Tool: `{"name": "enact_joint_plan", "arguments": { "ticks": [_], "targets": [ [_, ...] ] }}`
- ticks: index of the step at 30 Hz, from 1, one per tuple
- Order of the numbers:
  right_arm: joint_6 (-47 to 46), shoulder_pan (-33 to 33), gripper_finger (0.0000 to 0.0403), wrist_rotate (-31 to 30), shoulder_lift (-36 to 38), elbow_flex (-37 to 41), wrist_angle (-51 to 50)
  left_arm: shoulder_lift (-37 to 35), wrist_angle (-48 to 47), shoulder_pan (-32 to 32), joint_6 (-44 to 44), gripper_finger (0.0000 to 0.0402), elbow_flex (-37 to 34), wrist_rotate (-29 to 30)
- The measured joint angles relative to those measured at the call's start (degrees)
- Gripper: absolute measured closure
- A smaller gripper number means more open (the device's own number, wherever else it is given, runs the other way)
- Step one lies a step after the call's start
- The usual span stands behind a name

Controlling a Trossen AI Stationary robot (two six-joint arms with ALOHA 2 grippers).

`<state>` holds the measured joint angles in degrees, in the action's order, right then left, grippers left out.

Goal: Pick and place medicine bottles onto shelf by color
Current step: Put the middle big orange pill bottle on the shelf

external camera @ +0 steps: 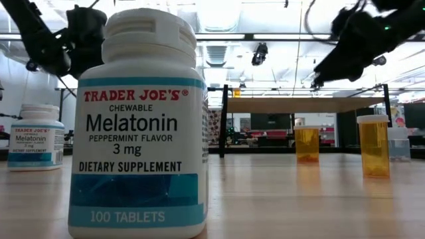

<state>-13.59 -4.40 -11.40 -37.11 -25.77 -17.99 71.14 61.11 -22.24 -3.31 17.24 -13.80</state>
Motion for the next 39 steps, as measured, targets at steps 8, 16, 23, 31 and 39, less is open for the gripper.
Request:
{"name": "enact_joint_plan", "arguments": {
  "ticks": [8, 16, 23, 31, 39],
  "targets": [
    [-4.59, 1.90, 0.0041, 1.71, -15.93, -9.19, -6.67, 0.06, 1.39, 0.03, -0.02, 0.0382, -2.90, 0.18],
    [-4.50, 1.90, 0.0035, 2.38, -27.95, -17.45, -14.80, 0.06, 1.45, 0.13, -0.37, 0.0382, -3.12, 0.17],
    [-4.39, 1.90, 0.0035, 2.82, -34.00, -21.13, -16.98, 0.06, 1.43, 0.13, -0.61, 0.0382, -3.86, 0.17],
    [-4.04, 1.87, 0.0042, 2.76, -37.71, -21.57, -17.71, 0.08, 1.43, 0.13, -1.69, 0.0382, -4.42, 0.22],
    [-4.44, 1.87, 0.0109, 2.86, -39.68, -21.76, -17.61, 0.08, 1.43, 0.13, -2.05, 0.0382, -4.51, 0.34]
  ]
}}
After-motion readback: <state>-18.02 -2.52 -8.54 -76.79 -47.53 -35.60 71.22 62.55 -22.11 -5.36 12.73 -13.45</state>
